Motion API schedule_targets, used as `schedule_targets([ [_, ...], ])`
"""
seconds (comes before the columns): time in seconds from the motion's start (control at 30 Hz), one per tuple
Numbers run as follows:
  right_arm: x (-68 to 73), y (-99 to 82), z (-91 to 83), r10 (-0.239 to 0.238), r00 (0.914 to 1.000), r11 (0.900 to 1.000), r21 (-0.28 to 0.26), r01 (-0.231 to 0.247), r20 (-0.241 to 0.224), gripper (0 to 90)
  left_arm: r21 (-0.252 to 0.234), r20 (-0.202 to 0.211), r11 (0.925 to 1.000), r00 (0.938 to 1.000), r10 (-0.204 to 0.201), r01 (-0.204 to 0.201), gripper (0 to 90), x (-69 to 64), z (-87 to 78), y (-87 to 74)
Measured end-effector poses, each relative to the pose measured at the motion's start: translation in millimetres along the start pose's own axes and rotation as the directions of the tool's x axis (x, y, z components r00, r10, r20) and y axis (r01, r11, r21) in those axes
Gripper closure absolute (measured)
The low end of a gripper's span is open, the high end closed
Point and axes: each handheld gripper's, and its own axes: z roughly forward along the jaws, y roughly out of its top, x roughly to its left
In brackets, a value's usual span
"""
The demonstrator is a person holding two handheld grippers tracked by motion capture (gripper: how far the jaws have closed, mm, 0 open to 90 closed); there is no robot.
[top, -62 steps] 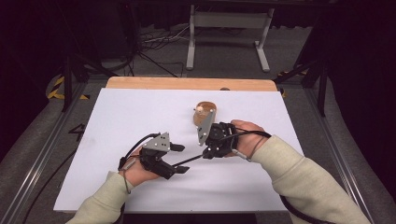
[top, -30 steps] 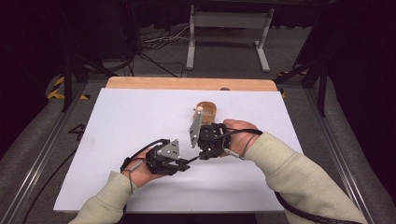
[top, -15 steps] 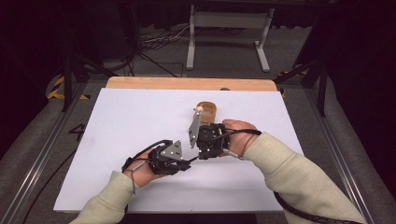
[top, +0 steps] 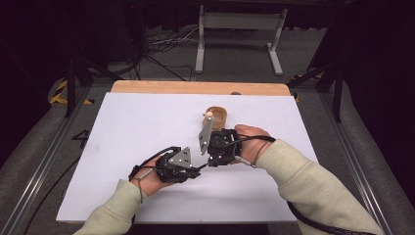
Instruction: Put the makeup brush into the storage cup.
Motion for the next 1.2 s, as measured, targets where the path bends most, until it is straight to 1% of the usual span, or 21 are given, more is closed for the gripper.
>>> schedule_targets([
  [0.13,1.3,-2.0,-1.8,-0.013,0.9999,0.9997,-0.020,0.013,0.011,71.0,-0.008,-0.003,0.9999,1.0000,-0.009,0.009,83.1,0.6,0.0,-1.3],
  [0.17,1.8,-2.8,-2.0,-0.011,0.9998,0.9996,-0.027,0.012,0.014,67.8,-0.004,-0.003,1.0000,1.0000,-0.003,0.003,83.1,1.8,-1.0,-1.5],
  [0.23,1.9,-5.4,-3.0,-0.015,0.9995,0.9989,-0.045,0.016,0.029,58.9,-0.018,-0.003,0.9997,0.9999,-0.015,0.014,83.2,2.2,-1.7,-2.4],
  [0.3,2.3,-8.5,-4.3,-0.001,0.9991,0.9973,-0.073,0.004,0.043,50.0,-0.032,0.000,0.9993,0.9998,-0.022,0.022,83.1,3.0,-2.1,-3.3],
  [0.33,1.9,-11.6,-5.7,0.006,0.9984,0.9945,-0.105,0.000,0.057,41.4,-0.034,-0.001,0.9992,0.9998,-0.022,0.022,83.2,3.3,-2.3,-3.7],
  [0.37,1.3,-13.3,-6.0,0.003,0.9972,0.9919,-0.126,0.006,0.074,31.5,-0.038,-0.001,0.9990,0.9998,-0.021,0.021,83.1,3.5,-2.3,-3.9],
  [0.4,1.5,-14.9,-6.3,0.014,0.9954,0.9896,-0.144,0.000,0.095,21.4,-0.040,0.002,0.9990,0.9998,-0.021,0.021,83.1,4.1,-2.6,-4.2],
  [0.43,1.6,-17.7,-6.7,0.040,0.9930,0.9851,-0.171,-0.021,0.111,18.5,-0.038,-0.001,0.9989,0.9996,-0.027,0.027,83.1,4.0,-3.0,-4.4],
  [0.5,3.0,-22.0,-8.1,0.060,0.9909,0.9790,-0.201,-0.035,0.120,13.0,-0.042,0.002,0.9986,0.9995,-0.031,0.031,83.1,3.9,-3.3,-4.9],
  [0.53,3.7,-24.4,-8.8,0.074,0.9885,0.9744,-0.221,-0.044,0.131,10.8,-0.046,-0.001,0.9986,0.9996,-0.027,0.027,83.1,4.4,-3.3,-5.3],
  [0.6,4.6,-29.1,-10.5,0.102,0.9844,0.9650,-0.255,-0.062,0.144,5.4,-0.050,-0.001,0.9982,0.9994,-0.034,0.034,83.1,5.1,-4.1,-6.1],
  [0.63,5.6,-32.4,-11.6,0.124,0.9804,0.9552,-0.286,-0.076,0.153,4.5,-0.054,-0.001,0.9979,0.9994,-0.035,0.035,83.1,5.6,-4.6,-6.3],
  [0.67,6.2,-35.3,-12.9,0.138,0.9788,0.9459,-0.313,-0.085,0.151,4.5,-0.057,-0.002,0.9977,0.9993,-0.037,0.037,83.1,6.1,-5.2,-6.8],
  [0.8,9.2,-47.6,-15.4,0.180,0.9665,0.9093,-0.406,-0.092,0.183,2.1,-0.089,-0.001,0.9951,0.9990,-0.045,0.045,83.1,7.2,-6.6,-9.0],
  [0.83,9.6,-52.9,-15.8,0.203,0.9624,0.8939,-0.435,-0.106,0.181,2.0,-0.100,0.000,0.9942,0.9992,-0.041,0.041,83.1,7.5,-6.9,-9.7],
  [0.93,11.1,-64.6,-15.5,0.250,0.9519,0.8544,-0.503,-0.132,0.177,1.7,-0.141,-0.001,0.9889,0.9988,-0.048,0.048,83.1,7.4,-7.5,-11.9],
  [0.97,12.0,-67.6,-15.1,0.260,0.9480,0.8453,-0.518,-0.132,0.184,1.4,-0.152,0.000,0.9872,0.9988,-0.049,0.049,83.1,7.5,-7.3,-12.5],
  [1.03,13.8,-72.8,-13.4,0.273,0.9459,0.8226,-0.552,-0.135,0.175,1.4,-0.170,-0.002,0.9840,0.9986,-0.053,0.052,83.1,8.1,-7.2,-13.6],
  [1.1,16.1,-76.2,-10.9,0.285,0.9395,0.8093,-0.573,-0.130,0.189,1.4,-0.192,-0.002,0.9793,0.9978,-0.067,0.065,83.0,8.0,-6.9,-14.8],
  [1.13,16.9,-77.5,-9.5,0.287,0.9387,0.8025,-0.583,-0.127,0.191,1.6,-0.203,0.001,0.9763,0.9970,-0.077,0.075,83.0,7.7,-6.6,-15.4],
  [1.2,18.5,-80.1,-5.8,0.301,0.9351,0.7854,-0.605,-0.132,0.187,1.3,-0.239,0.009,0.9661,0.9950,-0.100,0.099,83.0,7.4,-5.8,-17.5],
])
